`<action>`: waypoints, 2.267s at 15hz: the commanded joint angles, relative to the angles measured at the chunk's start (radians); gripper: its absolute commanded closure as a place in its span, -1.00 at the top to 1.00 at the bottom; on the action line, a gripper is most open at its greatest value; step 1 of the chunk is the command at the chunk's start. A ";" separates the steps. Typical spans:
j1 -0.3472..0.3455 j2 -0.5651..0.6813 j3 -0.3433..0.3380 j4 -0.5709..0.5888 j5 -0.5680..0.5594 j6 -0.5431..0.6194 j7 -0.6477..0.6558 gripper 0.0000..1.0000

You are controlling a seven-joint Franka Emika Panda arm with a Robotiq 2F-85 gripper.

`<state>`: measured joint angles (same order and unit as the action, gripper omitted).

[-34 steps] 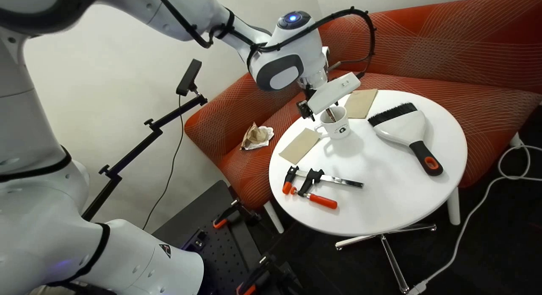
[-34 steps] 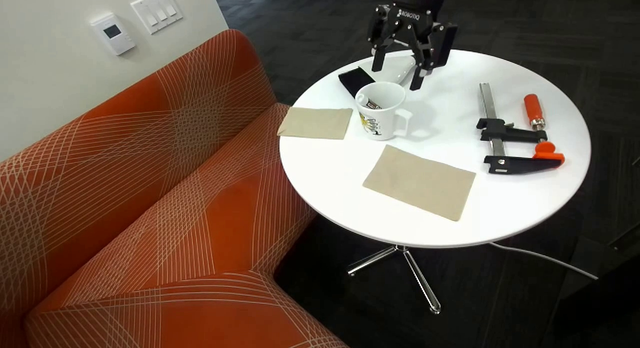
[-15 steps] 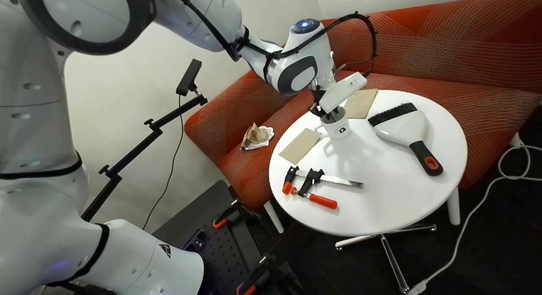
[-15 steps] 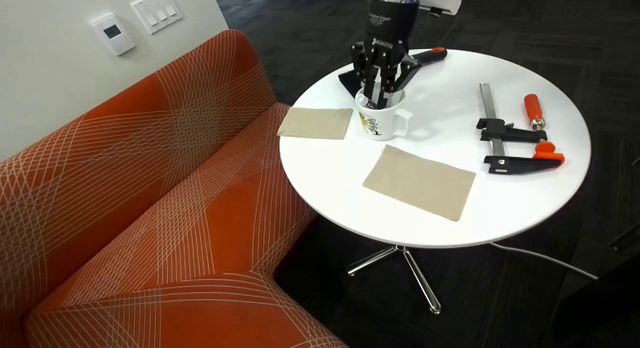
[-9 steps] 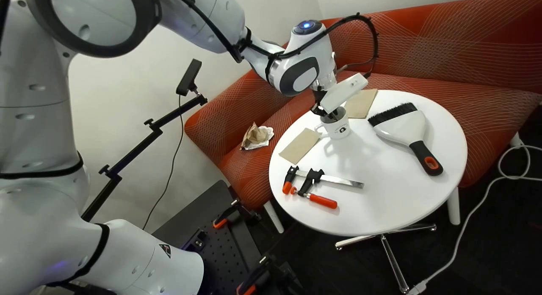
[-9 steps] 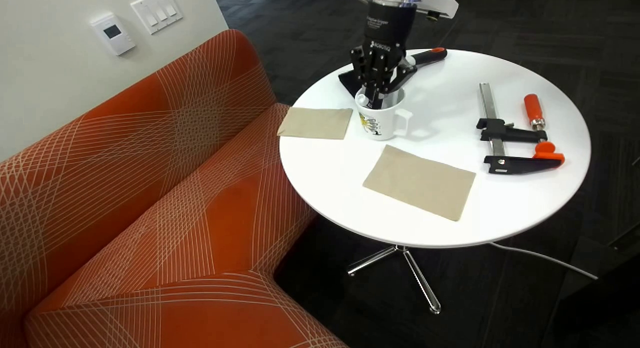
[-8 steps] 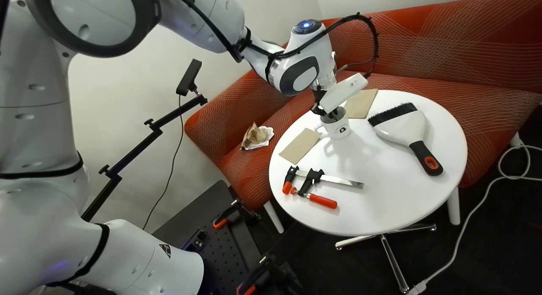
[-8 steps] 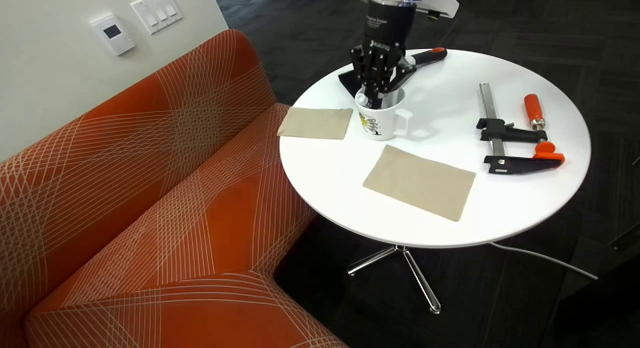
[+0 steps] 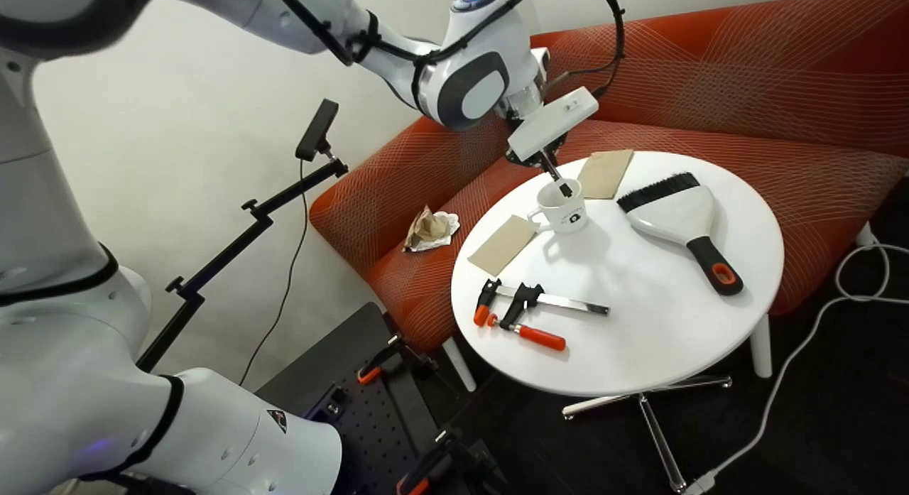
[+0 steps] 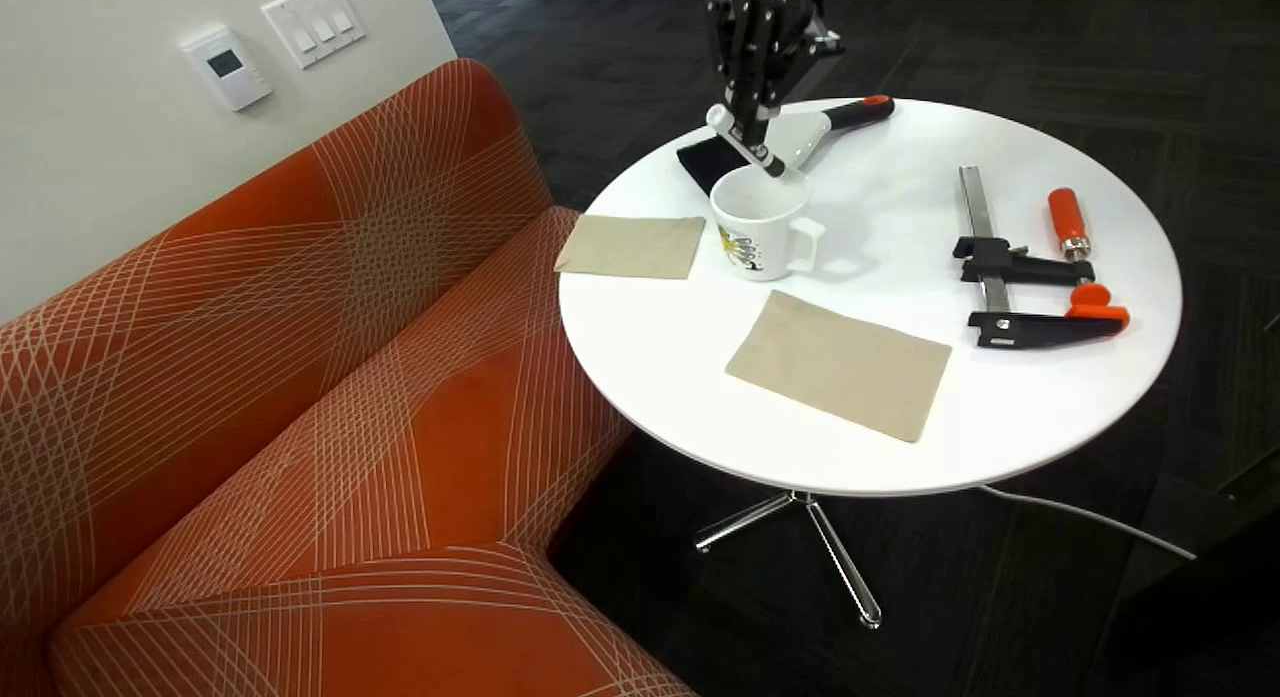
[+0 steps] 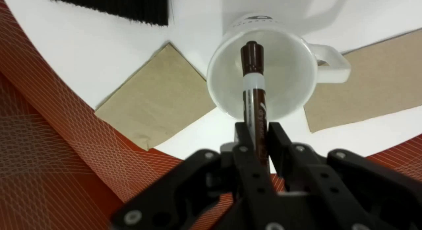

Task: Put the marker on the table

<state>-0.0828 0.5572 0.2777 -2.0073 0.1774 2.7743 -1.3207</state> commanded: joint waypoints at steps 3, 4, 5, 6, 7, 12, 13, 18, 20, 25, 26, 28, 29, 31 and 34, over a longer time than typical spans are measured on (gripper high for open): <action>-0.009 -0.276 -0.020 -0.226 -0.012 0.006 0.114 -0.90; -0.005 -0.303 -0.032 -0.253 -0.014 0.013 0.130 -0.90; 0.002 -0.325 -0.050 -0.276 -0.020 0.014 0.155 -0.90; 0.003 -0.337 -0.065 -0.295 -0.019 0.019 0.172 -0.90; 0.000 -0.345 -0.072 -0.310 -0.012 0.019 0.180 -0.90; -0.005 -0.287 -0.118 -0.334 -0.020 0.078 0.204 -0.90; -0.002 -0.274 -0.126 -0.338 -0.035 0.097 0.206 -0.90; 0.020 -0.188 -0.166 -0.352 -0.209 0.219 0.202 -0.90; 0.034 -0.157 -0.189 -0.349 -0.298 0.242 0.208 -0.90; 0.063 -0.089 -0.204 -0.333 -0.449 0.261 0.217 -0.90; 0.068 -0.079 -0.203 -0.329 -0.466 0.254 0.217 -0.90; 0.076 -0.060 -0.195 -0.323 -0.490 0.239 0.212 -0.90; 0.082 -0.050 -0.195 -0.320 -0.500 0.235 0.211 -0.90; 0.097 -0.032 -0.199 -0.313 -0.522 0.228 0.210 -0.90; 0.118 -0.014 -0.209 -0.306 -0.551 0.221 0.211 -0.90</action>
<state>0.0089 0.5277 0.0865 -2.3363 -0.3337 3.0098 -1.1314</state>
